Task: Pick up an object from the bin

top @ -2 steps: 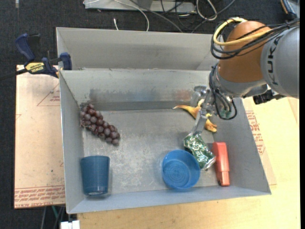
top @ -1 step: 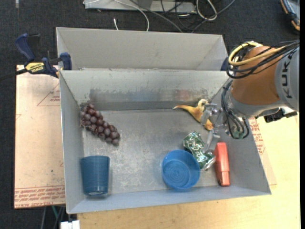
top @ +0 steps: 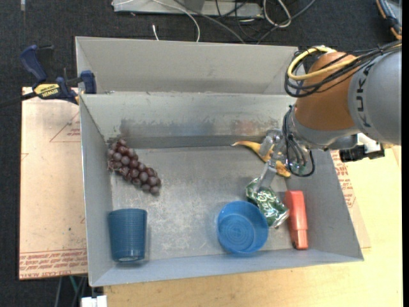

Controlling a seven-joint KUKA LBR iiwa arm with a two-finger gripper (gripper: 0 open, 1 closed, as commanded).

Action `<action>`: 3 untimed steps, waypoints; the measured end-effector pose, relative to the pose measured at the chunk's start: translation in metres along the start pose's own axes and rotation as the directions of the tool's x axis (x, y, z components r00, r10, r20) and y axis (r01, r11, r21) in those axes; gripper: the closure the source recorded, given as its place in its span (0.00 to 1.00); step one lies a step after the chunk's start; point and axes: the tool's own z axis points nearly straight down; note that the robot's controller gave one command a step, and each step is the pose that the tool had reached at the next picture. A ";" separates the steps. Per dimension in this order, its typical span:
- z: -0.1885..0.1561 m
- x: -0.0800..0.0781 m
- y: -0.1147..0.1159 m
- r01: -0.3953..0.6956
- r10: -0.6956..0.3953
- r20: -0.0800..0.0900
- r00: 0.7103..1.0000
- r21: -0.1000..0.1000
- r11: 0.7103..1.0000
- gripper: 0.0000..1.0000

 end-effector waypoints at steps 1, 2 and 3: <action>0.034 -0.012 0.003 -0.136 0.136 -0.006 0.991 0.007 0.991 0.00; 0.012 0.002 0.046 -0.220 0.220 0.003 0.975 -0.002 0.975 0.00; 0.036 0.068 -0.004 0.000 0.000 -0.003 1.000 0.004 1.000 0.00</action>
Offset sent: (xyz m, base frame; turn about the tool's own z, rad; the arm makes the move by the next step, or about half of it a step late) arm 0.0149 0.0414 -0.0117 0.2273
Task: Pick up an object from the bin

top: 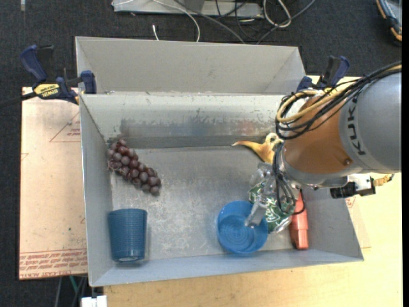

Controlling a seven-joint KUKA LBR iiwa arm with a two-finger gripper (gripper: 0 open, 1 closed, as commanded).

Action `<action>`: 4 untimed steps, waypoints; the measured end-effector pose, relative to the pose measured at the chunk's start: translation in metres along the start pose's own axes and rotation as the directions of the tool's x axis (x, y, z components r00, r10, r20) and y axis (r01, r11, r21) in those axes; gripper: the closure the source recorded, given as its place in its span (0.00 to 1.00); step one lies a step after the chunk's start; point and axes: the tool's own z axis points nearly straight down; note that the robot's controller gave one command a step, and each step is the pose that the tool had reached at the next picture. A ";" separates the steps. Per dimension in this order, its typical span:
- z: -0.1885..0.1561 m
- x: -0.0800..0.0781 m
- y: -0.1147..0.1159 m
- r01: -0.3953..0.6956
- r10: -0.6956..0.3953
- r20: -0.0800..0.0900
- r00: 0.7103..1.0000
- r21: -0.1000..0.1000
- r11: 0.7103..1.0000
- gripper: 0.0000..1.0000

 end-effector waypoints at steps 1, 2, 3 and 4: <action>0.001 -0.001 -0.019 0.006 -0.006 -0.001 1.000 -0.002 1.000 0.00; -0.012 -0.019 -0.075 0.363 -0.363 -0.001 0.932 -0.005 0.932 1.00; -0.012 -0.019 -0.075 0.363 -0.363 -0.002 0.932 -0.005 0.932 1.00; 0.010 -0.044 -0.066 0.581 -0.581 0.002 0.814 -0.008 0.814 1.00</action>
Offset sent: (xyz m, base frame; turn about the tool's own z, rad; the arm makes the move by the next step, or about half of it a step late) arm -0.0110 -0.0775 0.0124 -0.3737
